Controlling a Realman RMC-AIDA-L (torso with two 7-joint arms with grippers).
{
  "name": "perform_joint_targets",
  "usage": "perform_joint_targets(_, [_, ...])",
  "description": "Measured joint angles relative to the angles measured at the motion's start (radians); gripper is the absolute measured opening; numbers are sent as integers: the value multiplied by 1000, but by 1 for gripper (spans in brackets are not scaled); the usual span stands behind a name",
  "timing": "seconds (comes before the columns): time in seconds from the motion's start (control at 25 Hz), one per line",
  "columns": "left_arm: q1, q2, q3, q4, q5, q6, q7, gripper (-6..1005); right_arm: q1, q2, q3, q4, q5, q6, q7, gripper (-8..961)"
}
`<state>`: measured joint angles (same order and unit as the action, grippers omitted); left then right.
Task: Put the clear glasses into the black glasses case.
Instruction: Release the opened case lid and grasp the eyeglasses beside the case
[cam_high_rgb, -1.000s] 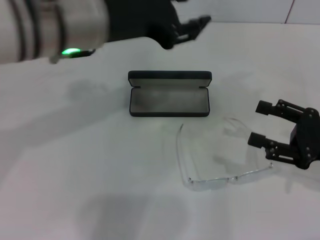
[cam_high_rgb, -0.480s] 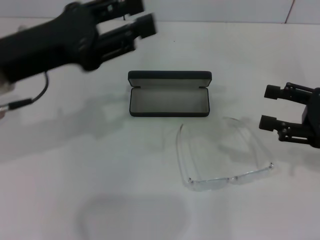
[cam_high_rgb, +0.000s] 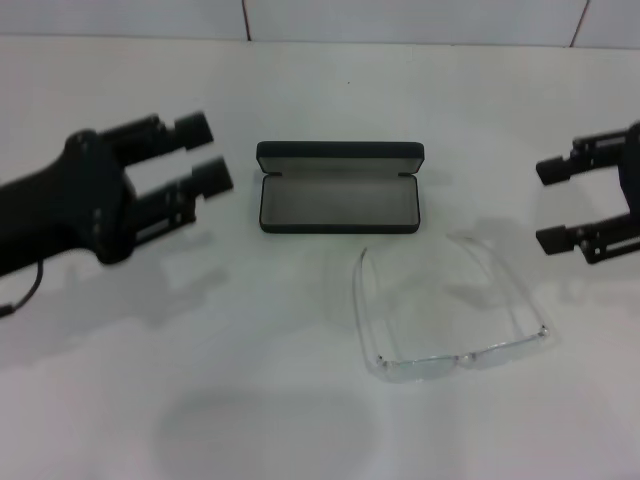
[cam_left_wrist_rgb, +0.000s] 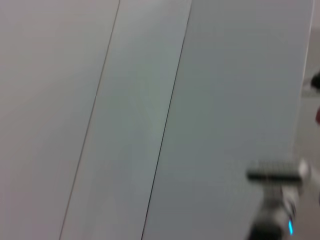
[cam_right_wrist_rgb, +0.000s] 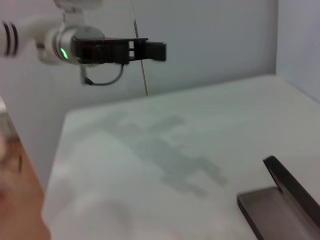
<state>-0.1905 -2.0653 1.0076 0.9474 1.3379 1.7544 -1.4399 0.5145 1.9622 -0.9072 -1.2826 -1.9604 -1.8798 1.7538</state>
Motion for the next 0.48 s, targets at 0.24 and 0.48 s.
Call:
perform_joint_targets(0.24, [16, 15, -12, 4, 131, 11, 42, 538, 172, -4, -58, -177, -212, -168, 147, 767])
perform_joint_targets(0.48, [17, 10, -61, -5, 155, 10, 45, 538, 383, 8, -207, -164, -416, -265, 263, 767])
